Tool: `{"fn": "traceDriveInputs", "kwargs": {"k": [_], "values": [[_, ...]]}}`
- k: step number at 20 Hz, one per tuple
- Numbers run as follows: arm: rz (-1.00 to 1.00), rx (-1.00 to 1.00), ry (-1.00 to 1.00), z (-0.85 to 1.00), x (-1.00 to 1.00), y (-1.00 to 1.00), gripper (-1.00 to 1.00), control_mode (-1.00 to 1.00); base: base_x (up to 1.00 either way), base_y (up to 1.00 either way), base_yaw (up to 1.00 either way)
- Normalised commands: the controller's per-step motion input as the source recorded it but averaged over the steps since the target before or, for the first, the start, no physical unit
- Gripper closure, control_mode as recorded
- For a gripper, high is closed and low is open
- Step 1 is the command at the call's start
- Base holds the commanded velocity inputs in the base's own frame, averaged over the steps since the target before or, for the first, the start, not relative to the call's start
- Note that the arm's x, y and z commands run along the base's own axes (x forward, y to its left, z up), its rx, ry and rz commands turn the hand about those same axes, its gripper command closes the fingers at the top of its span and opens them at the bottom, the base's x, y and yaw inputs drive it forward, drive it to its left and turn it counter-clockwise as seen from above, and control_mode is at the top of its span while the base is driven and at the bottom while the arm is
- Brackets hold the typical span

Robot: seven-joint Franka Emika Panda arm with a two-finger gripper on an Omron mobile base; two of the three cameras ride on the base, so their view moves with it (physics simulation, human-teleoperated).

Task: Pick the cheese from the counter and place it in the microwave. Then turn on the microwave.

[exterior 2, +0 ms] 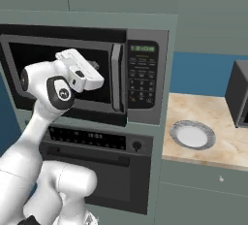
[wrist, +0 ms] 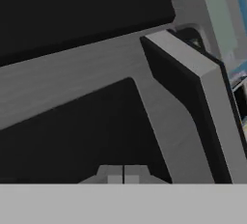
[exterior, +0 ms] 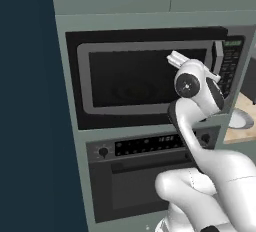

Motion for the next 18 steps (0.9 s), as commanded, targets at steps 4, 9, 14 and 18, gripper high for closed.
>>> {"fn": "traceDriveInputs", "kwargs": {"k": [4, 9, 14, 18], "values": [[0.12, 0.08, -0.01, 0.01, 0.63, -0.35, 1.00, -1.00, 0.00, 0.00, 0.00], [0.12, 0.06, -0.02, 0.00, 0.50, -0.27, 1.00, -1.00, 0.00, 0.00, 0.00], [0.09, 0.01, -0.04, 0.07, -0.13, -0.06, 1.00, -1.00, 0.00, 0.00, 0.00], [0.05, 0.00, -0.10, 0.40, -1.00, 0.00, 1.00, -1.00, 0.00, 0.00, 0.00]]}}
